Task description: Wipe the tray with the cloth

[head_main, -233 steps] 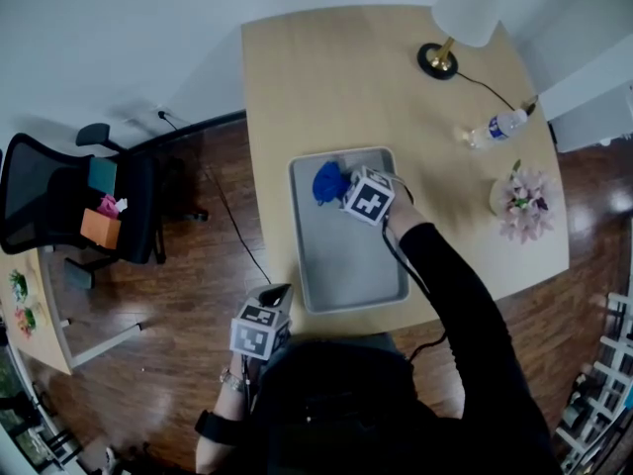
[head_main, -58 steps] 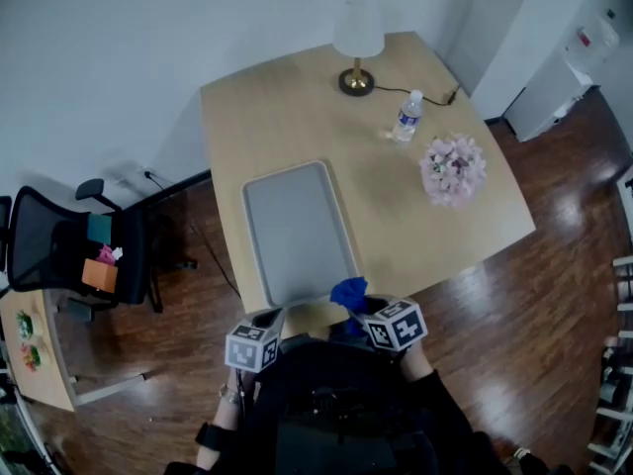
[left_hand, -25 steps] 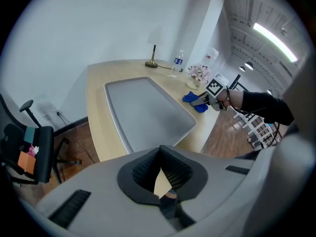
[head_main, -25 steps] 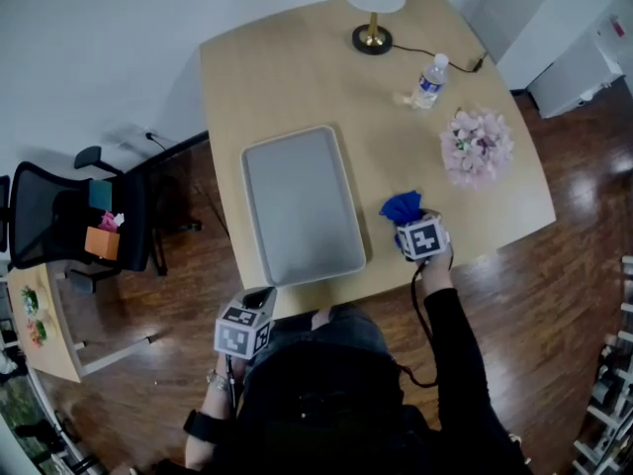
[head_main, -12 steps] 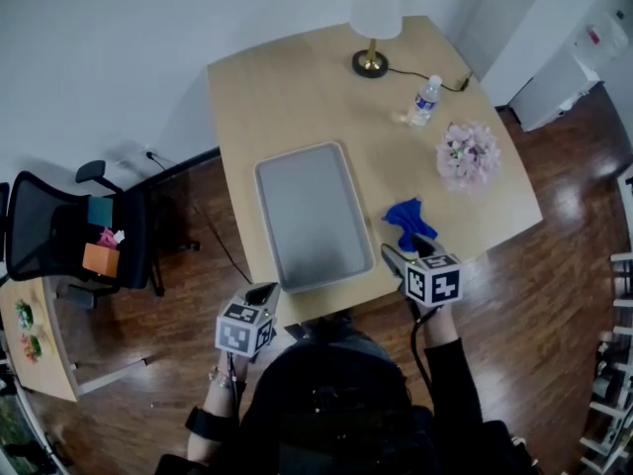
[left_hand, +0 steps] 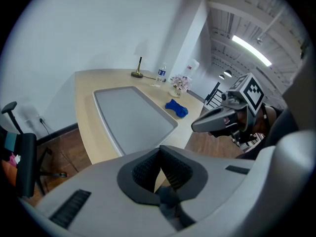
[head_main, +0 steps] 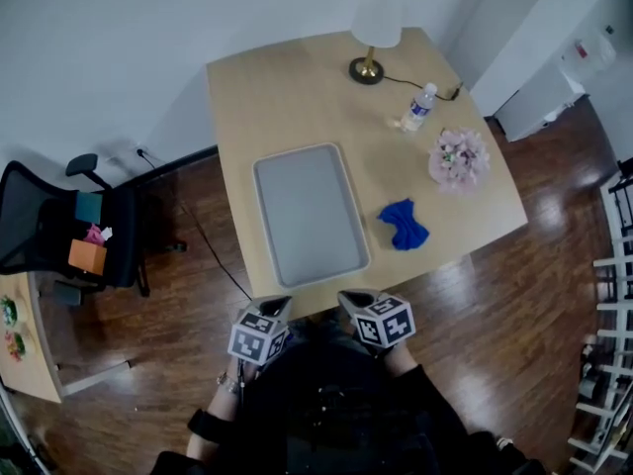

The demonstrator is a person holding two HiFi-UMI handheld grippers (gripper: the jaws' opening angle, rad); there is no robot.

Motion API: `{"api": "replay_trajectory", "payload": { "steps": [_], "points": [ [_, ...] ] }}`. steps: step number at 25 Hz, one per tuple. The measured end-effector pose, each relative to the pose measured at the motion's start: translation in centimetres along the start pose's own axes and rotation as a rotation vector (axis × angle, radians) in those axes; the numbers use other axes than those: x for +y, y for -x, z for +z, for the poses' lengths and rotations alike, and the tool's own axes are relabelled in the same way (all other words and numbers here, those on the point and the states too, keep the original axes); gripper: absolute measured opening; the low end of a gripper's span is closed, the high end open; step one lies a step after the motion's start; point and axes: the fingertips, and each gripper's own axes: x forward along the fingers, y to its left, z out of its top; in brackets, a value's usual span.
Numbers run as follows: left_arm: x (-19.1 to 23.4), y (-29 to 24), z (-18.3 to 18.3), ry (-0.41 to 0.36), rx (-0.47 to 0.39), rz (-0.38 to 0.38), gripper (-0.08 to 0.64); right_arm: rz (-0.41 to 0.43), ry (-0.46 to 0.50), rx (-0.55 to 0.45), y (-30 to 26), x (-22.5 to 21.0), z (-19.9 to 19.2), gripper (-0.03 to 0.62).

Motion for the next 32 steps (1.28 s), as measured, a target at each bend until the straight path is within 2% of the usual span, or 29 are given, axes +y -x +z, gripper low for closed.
{"api": "replay_trajectory", "payload": {
  "steps": [6,13,32],
  "points": [
    [-0.3,0.3,-0.2,-0.004,-0.014,0.01,0.003,-0.004,0.052,0.014,-0.2,0.7,-0.2,0.009],
    [-0.1,1.0,-0.6,0.008,-0.022,0.018,0.003,-0.053,0.124,-0.001,0.2,-0.1,-0.1,0.003],
    [-0.1,1.1,-0.4,0.005,-0.016,0.035,0.002,-0.046,0.111,0.007,0.3,-0.4,-0.3,0.003]
  ]
}}
